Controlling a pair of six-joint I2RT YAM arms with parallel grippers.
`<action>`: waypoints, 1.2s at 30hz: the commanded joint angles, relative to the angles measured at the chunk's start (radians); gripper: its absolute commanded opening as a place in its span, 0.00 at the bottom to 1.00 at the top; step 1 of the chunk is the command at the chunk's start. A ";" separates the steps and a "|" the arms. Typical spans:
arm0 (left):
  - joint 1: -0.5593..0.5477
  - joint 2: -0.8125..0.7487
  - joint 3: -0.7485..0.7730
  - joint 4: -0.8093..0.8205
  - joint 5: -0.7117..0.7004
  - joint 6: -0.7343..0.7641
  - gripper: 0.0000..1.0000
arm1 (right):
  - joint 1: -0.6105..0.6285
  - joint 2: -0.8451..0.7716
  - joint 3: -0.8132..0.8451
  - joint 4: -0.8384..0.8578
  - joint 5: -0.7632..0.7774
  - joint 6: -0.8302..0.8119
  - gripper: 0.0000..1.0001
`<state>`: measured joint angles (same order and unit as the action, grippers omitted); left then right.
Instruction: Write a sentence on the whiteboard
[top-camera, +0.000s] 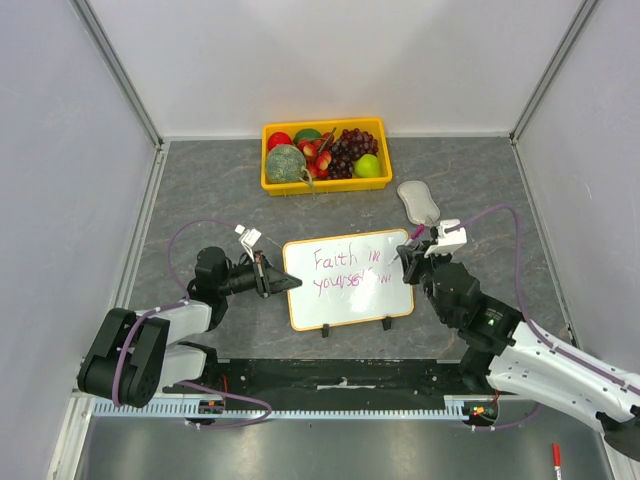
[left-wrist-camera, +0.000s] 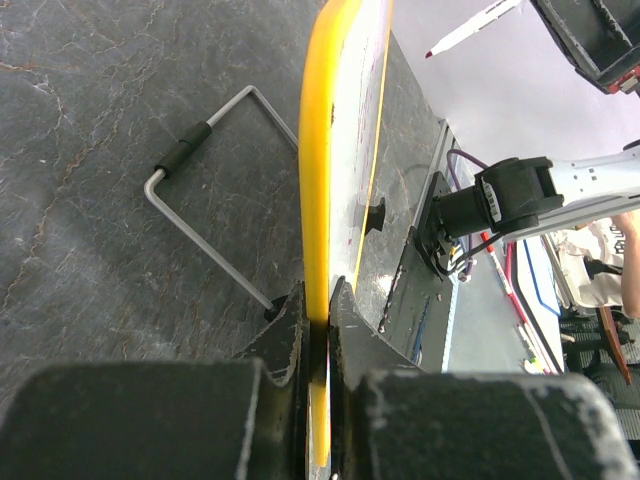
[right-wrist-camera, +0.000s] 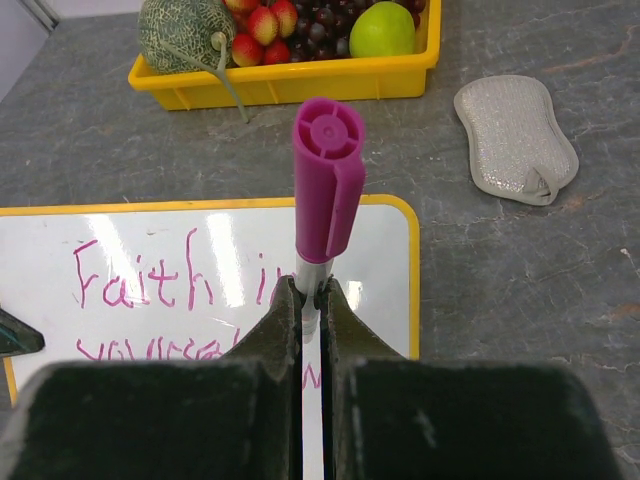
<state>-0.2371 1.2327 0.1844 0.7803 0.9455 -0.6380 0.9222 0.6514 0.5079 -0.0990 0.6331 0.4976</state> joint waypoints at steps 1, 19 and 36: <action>0.001 0.011 0.007 -0.004 -0.077 0.087 0.02 | -0.003 0.048 0.040 0.047 0.039 -0.030 0.00; 0.002 0.013 0.007 -0.004 -0.077 0.087 0.02 | -0.009 0.082 -0.035 0.091 0.051 -0.011 0.00; 0.002 0.010 0.007 -0.004 -0.077 0.086 0.02 | -0.013 0.053 -0.068 0.102 0.066 0.001 0.00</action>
<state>-0.2371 1.2327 0.1844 0.7803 0.9455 -0.6384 0.9176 0.7387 0.4427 -0.0128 0.6777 0.4873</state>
